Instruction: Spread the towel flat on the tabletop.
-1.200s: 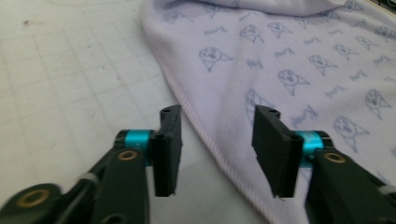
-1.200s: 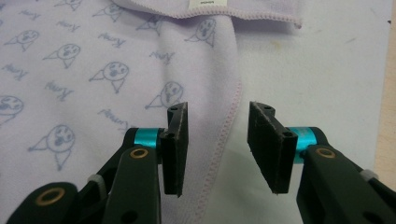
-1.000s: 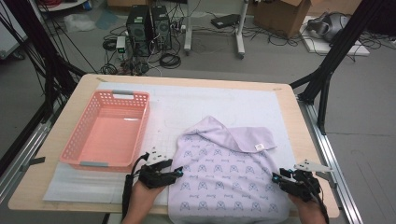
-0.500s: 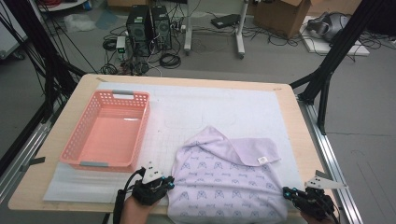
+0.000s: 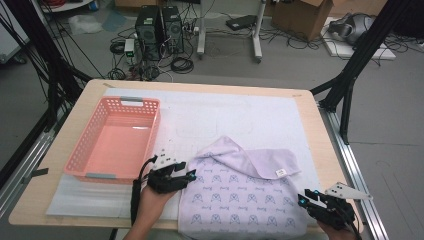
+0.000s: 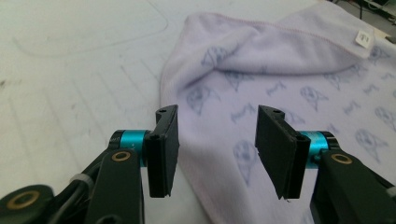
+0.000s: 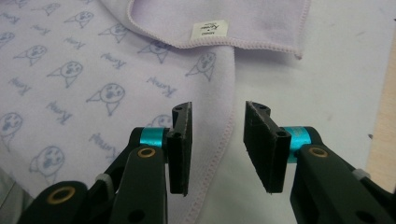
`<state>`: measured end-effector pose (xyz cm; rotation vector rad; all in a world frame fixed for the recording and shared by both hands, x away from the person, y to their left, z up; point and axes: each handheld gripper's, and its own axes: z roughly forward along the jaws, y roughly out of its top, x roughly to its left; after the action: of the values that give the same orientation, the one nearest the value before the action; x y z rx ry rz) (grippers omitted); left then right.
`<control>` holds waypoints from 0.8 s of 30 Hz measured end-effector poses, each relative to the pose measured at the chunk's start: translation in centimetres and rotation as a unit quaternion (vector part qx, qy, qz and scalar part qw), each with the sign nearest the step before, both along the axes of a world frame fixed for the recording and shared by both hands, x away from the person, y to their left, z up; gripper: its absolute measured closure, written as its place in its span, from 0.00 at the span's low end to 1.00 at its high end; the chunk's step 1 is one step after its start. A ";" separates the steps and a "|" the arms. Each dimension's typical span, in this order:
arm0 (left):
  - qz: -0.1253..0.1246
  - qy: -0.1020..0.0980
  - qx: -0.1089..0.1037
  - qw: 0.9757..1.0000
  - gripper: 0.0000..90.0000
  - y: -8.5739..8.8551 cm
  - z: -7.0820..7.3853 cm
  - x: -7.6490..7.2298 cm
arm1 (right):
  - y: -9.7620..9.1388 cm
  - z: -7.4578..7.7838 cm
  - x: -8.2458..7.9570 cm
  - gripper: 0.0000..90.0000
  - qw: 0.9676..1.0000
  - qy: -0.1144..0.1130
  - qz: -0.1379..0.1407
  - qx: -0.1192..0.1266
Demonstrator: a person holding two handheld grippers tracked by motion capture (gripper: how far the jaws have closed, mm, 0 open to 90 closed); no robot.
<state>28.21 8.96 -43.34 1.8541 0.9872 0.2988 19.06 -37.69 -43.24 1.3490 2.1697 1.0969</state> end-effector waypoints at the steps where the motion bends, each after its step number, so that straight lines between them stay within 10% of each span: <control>1: -0.002 -0.003 -0.003 1.000 0.55 -0.3 0.0 0.6 | 0.0 0.0 0.1 0.69 1.000 -0.002 0.003 -0.002; 15: -0.016 -0.003 0.072 0.997 0.57 -4.8 -0.7 6.1 | -0.4 -0.3 0.5 0.68 1.000 0.004 0.003 -0.003; 19: 0.016 0.000 0.105 0.994 0.95 -5.3 -1.1 6.4 | -0.3 -0.3 0.4 0.68 1.000 0.006 0.003 -0.002; 24: 0.078 0.004 0.098 0.992 0.96 -3.8 -0.7 6.6 | -0.6 -0.3 0.4 0.67 1.000 0.005 0.002 -0.002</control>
<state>34.78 5.21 -44.01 1.9586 1.1461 0.4982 19.46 -38.30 -43.56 1.3529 2.1812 1.0893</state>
